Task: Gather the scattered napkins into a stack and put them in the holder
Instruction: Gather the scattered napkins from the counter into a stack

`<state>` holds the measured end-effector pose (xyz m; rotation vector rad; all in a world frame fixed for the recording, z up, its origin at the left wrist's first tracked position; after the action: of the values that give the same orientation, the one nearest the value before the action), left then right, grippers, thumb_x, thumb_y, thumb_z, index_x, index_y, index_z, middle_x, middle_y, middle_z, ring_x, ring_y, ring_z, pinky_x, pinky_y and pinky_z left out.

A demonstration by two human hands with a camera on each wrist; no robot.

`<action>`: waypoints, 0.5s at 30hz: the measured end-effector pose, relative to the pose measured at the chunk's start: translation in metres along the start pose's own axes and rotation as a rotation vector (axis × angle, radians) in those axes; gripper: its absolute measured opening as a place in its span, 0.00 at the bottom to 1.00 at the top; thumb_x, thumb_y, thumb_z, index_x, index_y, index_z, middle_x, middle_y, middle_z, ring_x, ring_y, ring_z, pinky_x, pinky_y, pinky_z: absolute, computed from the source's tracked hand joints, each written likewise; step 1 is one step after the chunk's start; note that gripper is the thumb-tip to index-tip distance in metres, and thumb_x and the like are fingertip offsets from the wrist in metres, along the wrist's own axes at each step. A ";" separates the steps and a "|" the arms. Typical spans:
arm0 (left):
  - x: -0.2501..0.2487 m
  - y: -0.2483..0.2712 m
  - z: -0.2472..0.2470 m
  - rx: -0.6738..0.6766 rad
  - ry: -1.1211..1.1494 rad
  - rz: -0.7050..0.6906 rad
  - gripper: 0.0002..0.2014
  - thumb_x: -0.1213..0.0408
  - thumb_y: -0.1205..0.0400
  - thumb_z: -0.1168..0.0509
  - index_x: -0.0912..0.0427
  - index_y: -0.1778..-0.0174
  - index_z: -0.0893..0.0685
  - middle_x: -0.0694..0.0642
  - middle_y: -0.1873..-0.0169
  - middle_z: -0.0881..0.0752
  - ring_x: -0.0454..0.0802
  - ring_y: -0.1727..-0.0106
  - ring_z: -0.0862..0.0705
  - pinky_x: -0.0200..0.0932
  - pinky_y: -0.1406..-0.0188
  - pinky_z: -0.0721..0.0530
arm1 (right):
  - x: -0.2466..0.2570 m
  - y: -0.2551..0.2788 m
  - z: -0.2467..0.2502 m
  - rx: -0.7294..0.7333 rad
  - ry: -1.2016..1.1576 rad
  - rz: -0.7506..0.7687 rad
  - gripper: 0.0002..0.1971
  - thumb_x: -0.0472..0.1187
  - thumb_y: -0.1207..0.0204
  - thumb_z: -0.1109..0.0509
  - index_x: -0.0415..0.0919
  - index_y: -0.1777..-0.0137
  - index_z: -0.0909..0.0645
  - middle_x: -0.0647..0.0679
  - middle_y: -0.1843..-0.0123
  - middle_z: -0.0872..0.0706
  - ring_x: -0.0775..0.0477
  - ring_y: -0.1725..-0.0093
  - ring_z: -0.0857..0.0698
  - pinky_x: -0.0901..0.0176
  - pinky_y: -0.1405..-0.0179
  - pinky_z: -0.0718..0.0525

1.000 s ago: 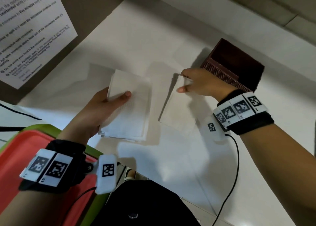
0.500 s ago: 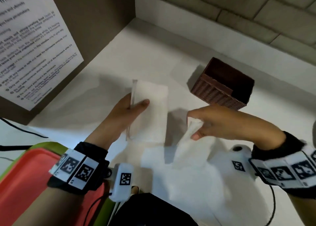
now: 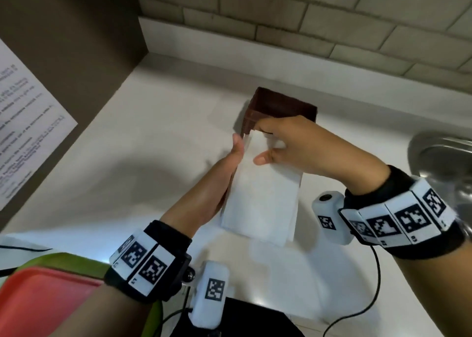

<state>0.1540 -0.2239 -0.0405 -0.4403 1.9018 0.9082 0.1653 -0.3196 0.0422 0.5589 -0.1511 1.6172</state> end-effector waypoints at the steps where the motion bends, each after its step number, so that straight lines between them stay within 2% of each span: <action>1: -0.002 0.000 -0.005 0.006 -0.018 -0.028 0.27 0.39 0.17 0.48 0.52 0.33 0.17 0.54 0.45 0.08 0.49 0.41 0.10 0.40 0.47 0.12 | -0.002 0.001 -0.001 -0.018 0.005 0.002 0.18 0.45 0.27 0.25 0.44 0.38 0.20 0.57 0.47 0.20 0.53 0.44 0.20 0.70 0.56 0.26; 2: -0.003 0.000 -0.008 -0.007 -0.063 -0.050 0.21 0.45 0.17 0.41 0.54 0.34 0.17 0.55 0.44 0.08 0.50 0.41 0.10 0.40 0.47 0.12 | -0.004 0.003 -0.001 -0.043 -0.005 -0.006 0.20 0.43 0.26 0.25 0.45 0.35 0.21 0.57 0.46 0.21 0.54 0.43 0.21 0.78 0.59 0.28; 3: -0.001 -0.002 -0.008 -0.045 -0.109 -0.064 0.17 0.52 0.17 0.36 0.55 0.35 0.18 0.55 0.44 0.09 0.51 0.42 0.10 0.40 0.47 0.12 | -0.008 0.004 -0.001 -0.082 -0.021 -0.019 0.21 0.42 0.27 0.25 0.46 0.34 0.22 0.57 0.45 0.22 0.53 0.41 0.21 0.80 0.57 0.29; 4: -0.001 -0.003 -0.007 -0.087 -0.130 -0.077 0.14 0.57 0.17 0.34 0.56 0.36 0.18 0.55 0.45 0.09 0.51 0.43 0.10 0.41 0.47 0.12 | -0.011 0.007 0.000 -0.143 -0.027 -0.042 0.24 0.44 0.27 0.24 0.48 0.32 0.25 0.54 0.43 0.23 0.51 0.37 0.21 0.79 0.52 0.28; 6: 0.003 -0.008 0.000 -0.176 -0.093 -0.100 0.14 0.59 0.17 0.32 0.56 0.36 0.18 0.55 0.44 0.09 0.53 0.43 0.10 0.48 0.43 0.12 | -0.028 0.018 0.004 -0.328 -0.068 -0.144 0.34 0.51 0.27 0.26 0.49 0.23 0.35 0.46 0.34 0.28 0.44 0.29 0.26 0.58 0.33 0.26; 7: 0.004 -0.009 0.006 -0.233 -0.058 -0.119 0.16 0.58 0.18 0.30 0.56 0.35 0.19 0.55 0.43 0.09 0.54 0.42 0.10 0.52 0.42 0.12 | -0.039 0.027 0.004 -0.422 -0.173 -0.204 0.38 0.55 0.26 0.28 0.48 0.20 0.41 0.43 0.29 0.30 0.42 0.27 0.28 0.49 0.27 0.28; 8: 0.003 -0.009 0.011 -0.288 -0.028 -0.152 0.19 0.55 0.20 0.29 0.55 0.34 0.19 0.55 0.43 0.10 0.54 0.42 0.10 0.54 0.42 0.12 | -0.050 0.035 -0.001 -0.467 -0.346 -0.258 0.40 0.57 0.25 0.32 0.46 0.18 0.45 0.44 0.26 0.30 0.44 0.25 0.28 0.46 0.25 0.28; 9: 0.002 -0.009 0.014 -0.331 -0.020 -0.201 0.21 0.54 0.21 0.28 0.55 0.34 0.20 0.53 0.43 0.10 0.52 0.43 0.10 0.53 0.43 0.12 | -0.057 0.041 -0.014 -0.436 -0.575 -0.300 0.40 0.59 0.24 0.35 0.45 0.18 0.46 0.47 0.26 0.27 0.46 0.25 0.26 0.48 0.26 0.26; 10: -0.001 -0.008 0.013 -0.358 -0.038 -0.261 0.22 0.54 0.22 0.27 0.55 0.33 0.21 0.51 0.44 0.10 0.49 0.44 0.10 0.48 0.46 0.11 | -0.060 0.043 -0.033 -0.328 -0.838 -0.321 0.37 0.60 0.23 0.37 0.45 0.18 0.43 0.50 0.27 0.23 0.48 0.27 0.23 0.52 0.28 0.23; 11: -0.005 -0.007 0.007 -0.366 -0.088 -0.320 0.23 0.56 0.22 0.27 0.56 0.33 0.21 0.49 0.45 0.10 0.44 0.46 0.10 0.42 0.49 0.12 | -0.058 0.045 -0.055 -0.183 -1.094 -0.337 0.34 0.59 0.22 0.39 0.43 0.20 0.37 0.49 0.29 0.19 0.48 0.29 0.19 0.53 0.30 0.20; 12: -0.006 -0.006 0.000 -0.359 -0.157 -0.364 0.22 0.59 0.21 0.27 0.57 0.32 0.22 0.47 0.46 0.11 0.40 0.47 0.11 0.37 0.51 0.14 | -0.058 0.048 -0.071 -0.102 -1.259 -0.345 0.29 0.57 0.20 0.40 0.40 0.23 0.31 0.46 0.31 0.15 0.46 0.31 0.17 0.53 0.32 0.18; 13: -0.006 -0.006 -0.006 -0.343 -0.216 -0.397 0.22 0.61 0.21 0.27 0.57 0.31 0.23 0.44 0.46 0.12 0.36 0.47 0.12 0.33 0.51 0.15 | -0.058 0.049 -0.078 -0.093 -1.332 -0.321 0.26 0.54 0.18 0.40 0.39 0.26 0.26 0.45 0.32 0.14 0.45 0.32 0.15 0.53 0.32 0.18; 15: -0.002 -0.008 -0.009 -0.309 -0.258 -0.435 0.23 0.65 0.22 0.27 0.56 0.32 0.24 0.41 0.45 0.14 0.29 0.47 0.14 0.28 0.49 0.18 | -0.061 0.054 -0.075 -0.216 -1.270 -0.218 0.21 0.47 0.17 0.39 0.41 0.26 0.27 0.47 0.31 0.15 0.48 0.32 0.16 0.57 0.32 0.18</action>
<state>0.1541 -0.2361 -0.0392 -0.8420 1.3607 0.9132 0.0953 -0.3507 -0.0375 1.3062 -1.1366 0.8136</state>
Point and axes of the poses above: each hand's wrist, its own y-axis away from the middle knuckle, its own z-axis out of the back of the hand, x = y × z, the point moved 8 cm from there along -y, towards the middle knuckle
